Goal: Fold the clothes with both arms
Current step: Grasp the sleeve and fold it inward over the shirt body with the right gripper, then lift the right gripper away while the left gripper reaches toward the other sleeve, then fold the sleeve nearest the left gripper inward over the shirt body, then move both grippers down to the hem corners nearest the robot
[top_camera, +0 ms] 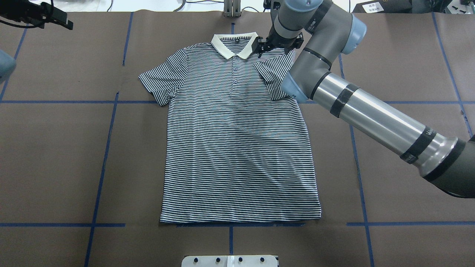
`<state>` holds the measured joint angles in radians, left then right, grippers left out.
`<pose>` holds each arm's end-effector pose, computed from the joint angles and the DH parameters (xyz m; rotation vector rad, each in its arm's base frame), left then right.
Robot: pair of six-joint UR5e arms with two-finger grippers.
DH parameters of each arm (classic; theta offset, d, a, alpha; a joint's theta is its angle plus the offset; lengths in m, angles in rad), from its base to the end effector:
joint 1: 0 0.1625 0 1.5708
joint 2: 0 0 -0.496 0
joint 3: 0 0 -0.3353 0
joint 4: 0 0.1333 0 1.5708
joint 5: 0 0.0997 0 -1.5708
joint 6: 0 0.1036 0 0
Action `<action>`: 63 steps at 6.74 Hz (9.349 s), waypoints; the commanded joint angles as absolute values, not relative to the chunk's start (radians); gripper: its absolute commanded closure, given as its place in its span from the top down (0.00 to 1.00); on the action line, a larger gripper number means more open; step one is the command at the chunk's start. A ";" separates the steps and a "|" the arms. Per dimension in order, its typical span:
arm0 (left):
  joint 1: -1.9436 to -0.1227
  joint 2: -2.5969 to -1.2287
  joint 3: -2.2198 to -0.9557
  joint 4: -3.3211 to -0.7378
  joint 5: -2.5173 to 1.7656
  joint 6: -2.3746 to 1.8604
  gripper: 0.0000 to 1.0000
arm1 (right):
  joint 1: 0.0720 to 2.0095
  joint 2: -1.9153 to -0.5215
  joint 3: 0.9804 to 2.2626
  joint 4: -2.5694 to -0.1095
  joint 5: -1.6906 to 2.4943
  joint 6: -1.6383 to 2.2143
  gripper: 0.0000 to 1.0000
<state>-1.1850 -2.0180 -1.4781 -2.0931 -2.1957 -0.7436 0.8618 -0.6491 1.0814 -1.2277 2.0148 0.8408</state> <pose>0.1800 -0.6363 0.4704 0.4020 0.9435 -0.0521 -0.4771 -0.6926 0.3189 0.2496 -0.8334 -0.0487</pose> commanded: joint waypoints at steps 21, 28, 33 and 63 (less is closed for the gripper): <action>-0.759 -2.213 -1.363 -2.029 -1.647 -1.229 0.00 | 0.954 -0.879 1.479 -1.563 2.235 0.735 1.00; -0.686 -2.537 -1.036 -2.060 -1.641 -1.416 0.00 | 0.954 -0.885 1.468 -1.520 2.218 0.735 1.00; -0.687 -2.534 -1.028 -2.138 -1.640 -1.503 0.21 | 0.943 -0.890 1.476 -1.519 2.177 0.735 1.00; -0.693 -2.112 -1.913 -1.750 -1.818 -1.267 1.00 | 0.293 -1.433 2.058 -1.410 1.732 1.545 0.00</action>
